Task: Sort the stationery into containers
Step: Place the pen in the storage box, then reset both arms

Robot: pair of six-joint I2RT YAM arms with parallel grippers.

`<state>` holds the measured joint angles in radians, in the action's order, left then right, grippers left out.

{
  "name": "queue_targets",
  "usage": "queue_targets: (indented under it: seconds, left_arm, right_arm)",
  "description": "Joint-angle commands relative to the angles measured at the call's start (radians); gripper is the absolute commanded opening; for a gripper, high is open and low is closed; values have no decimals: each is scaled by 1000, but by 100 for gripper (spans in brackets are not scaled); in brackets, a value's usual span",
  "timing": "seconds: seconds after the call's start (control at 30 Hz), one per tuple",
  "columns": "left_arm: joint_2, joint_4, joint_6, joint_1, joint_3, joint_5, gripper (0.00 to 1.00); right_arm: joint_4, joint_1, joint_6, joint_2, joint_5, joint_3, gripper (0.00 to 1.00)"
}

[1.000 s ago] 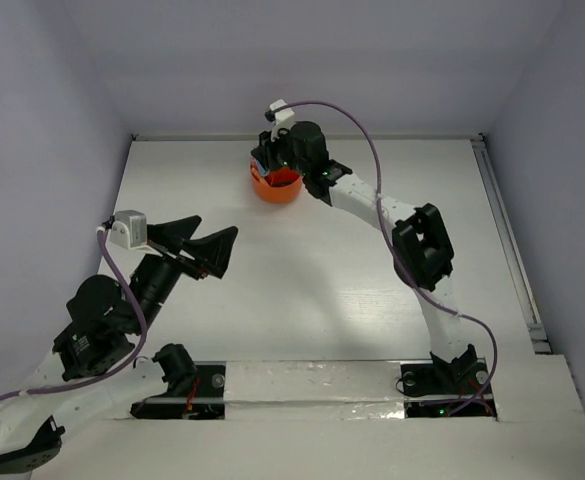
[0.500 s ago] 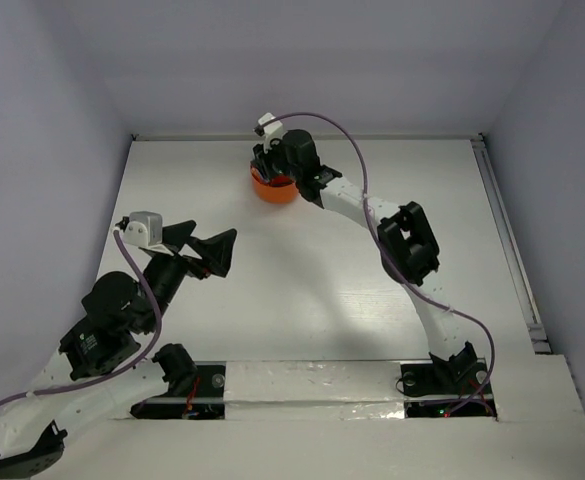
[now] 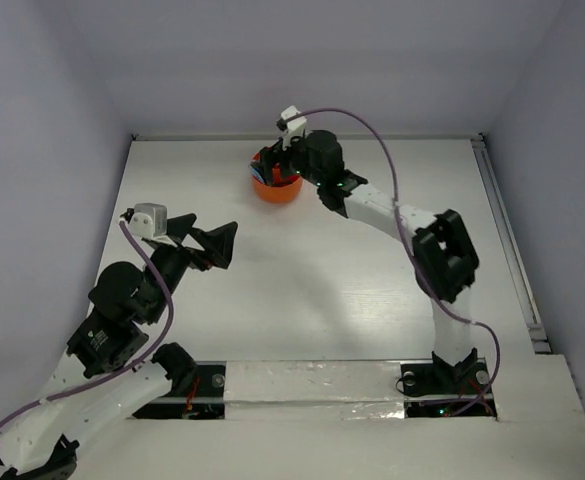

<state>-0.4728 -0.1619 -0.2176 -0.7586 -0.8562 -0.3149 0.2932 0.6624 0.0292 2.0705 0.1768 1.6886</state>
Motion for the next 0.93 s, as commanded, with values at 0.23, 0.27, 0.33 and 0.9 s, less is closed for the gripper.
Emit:
queue_targets:
  seconds: [0.23, 0.27, 0.33, 0.9]
  left_arm:
    - [4, 145, -60, 79, 8, 155, 99]
    - [2, 154, -69, 79, 3, 175, 99]
    - [0, 206, -86, 88, -3, 207, 99]
    - [-15, 242, -161, 88, 46, 310, 99]
  right_arm:
    - [99, 8, -156, -760, -208, -548, 100]
    - [75, 8, -181, -893, -256, -597, 100]
    - [17, 8, -215, -1039, -324, -696, 100]
    - [-562, 8, -388, -1713, -611, -989, 100]
